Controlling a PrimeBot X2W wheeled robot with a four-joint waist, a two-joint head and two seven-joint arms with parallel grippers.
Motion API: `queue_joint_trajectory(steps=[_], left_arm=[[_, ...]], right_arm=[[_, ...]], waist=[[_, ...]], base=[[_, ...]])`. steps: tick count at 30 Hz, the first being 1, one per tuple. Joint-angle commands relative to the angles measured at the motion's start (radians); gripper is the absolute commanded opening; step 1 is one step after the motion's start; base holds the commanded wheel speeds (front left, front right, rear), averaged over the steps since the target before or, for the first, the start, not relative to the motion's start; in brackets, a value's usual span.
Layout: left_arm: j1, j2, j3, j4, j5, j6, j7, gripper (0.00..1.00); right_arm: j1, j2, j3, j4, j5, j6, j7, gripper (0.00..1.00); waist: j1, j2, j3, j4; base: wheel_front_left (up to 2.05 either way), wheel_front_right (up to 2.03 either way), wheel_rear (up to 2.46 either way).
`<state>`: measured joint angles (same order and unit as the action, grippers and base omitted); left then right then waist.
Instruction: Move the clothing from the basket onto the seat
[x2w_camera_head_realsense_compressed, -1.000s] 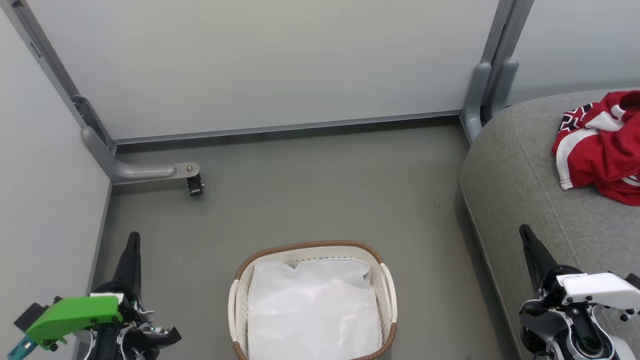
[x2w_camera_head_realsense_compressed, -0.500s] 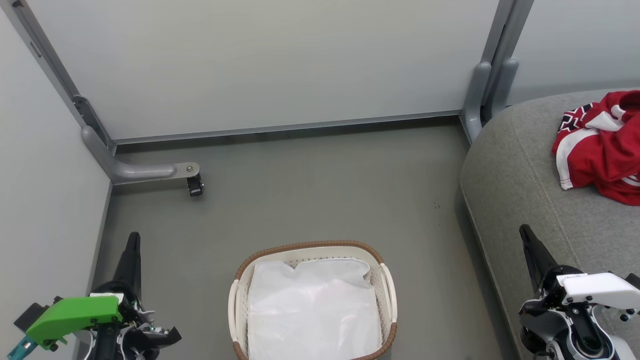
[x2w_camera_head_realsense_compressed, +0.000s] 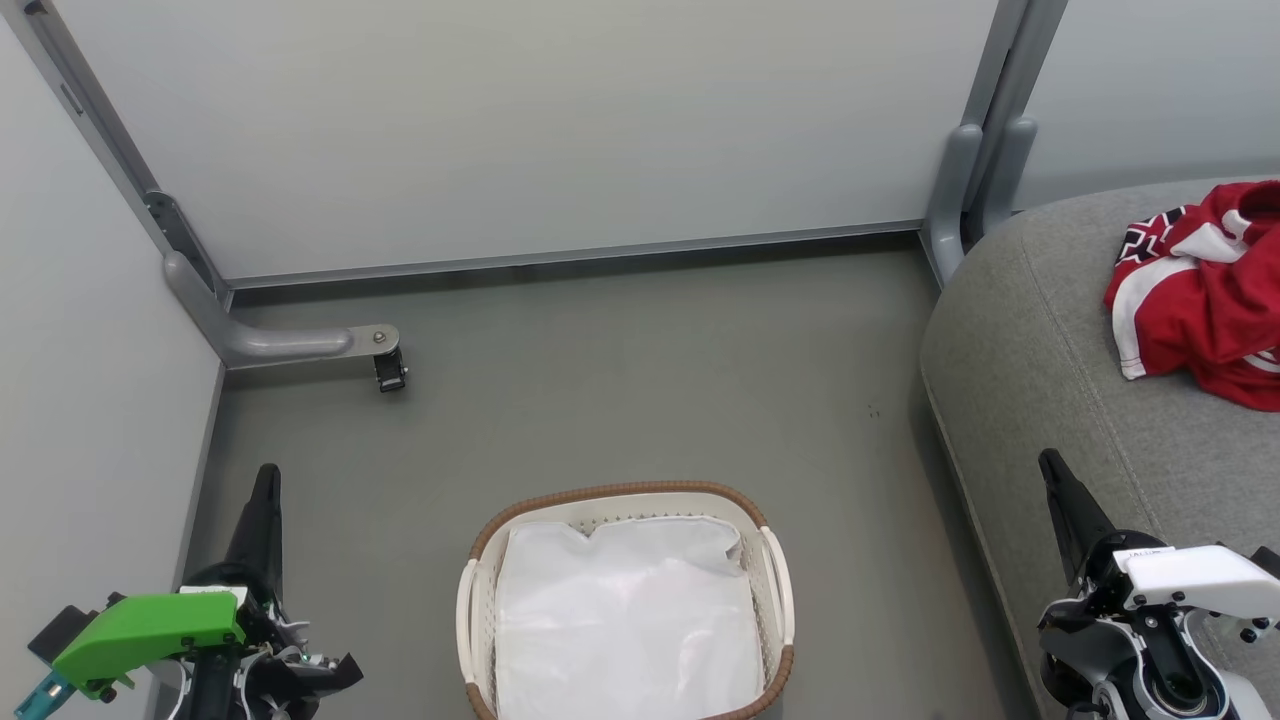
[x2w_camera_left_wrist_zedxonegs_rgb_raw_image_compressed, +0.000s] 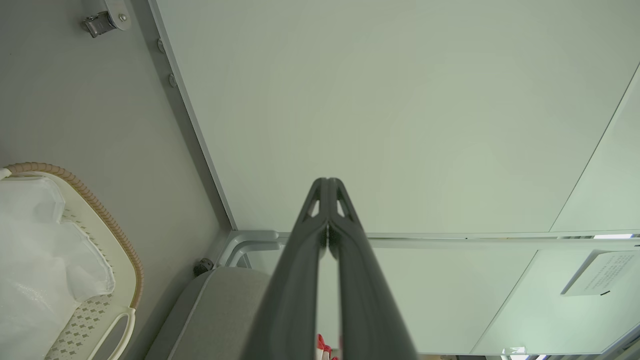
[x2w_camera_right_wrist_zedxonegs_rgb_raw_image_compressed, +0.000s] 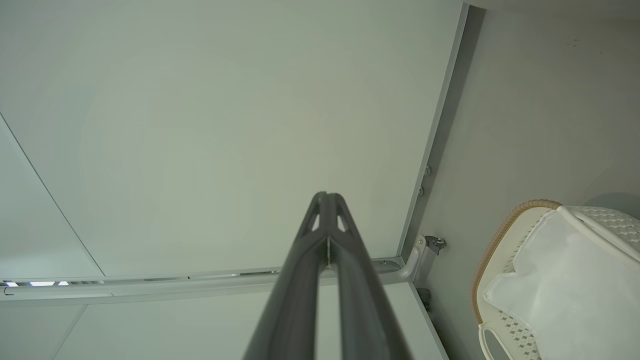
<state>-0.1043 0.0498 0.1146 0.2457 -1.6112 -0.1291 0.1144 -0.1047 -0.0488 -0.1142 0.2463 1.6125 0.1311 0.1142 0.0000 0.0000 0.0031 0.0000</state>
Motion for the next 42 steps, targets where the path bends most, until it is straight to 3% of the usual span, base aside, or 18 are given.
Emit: queue_joint_trajectory(steps=[1,42], left_arm=[[-0.010,0.000,0.002,-0.002,-0.003,-0.004,0.003,0.00],[-0.010,0.000,0.002,-0.002,-0.004,-0.004,0.003,0.00]], right_arm=[[-0.008,-0.004,-0.002,-0.004,0.000,-0.001,0.004,0.00],[-0.008,-0.003,-0.002,-0.004,-0.001,-0.001,0.004,0.00]], waist=[[0.0000,0.0000,0.000,0.000],[0.0000,0.0000,0.000,0.000]], base=[[0.00,0.00,0.00],[0.00,0.00,0.00]])
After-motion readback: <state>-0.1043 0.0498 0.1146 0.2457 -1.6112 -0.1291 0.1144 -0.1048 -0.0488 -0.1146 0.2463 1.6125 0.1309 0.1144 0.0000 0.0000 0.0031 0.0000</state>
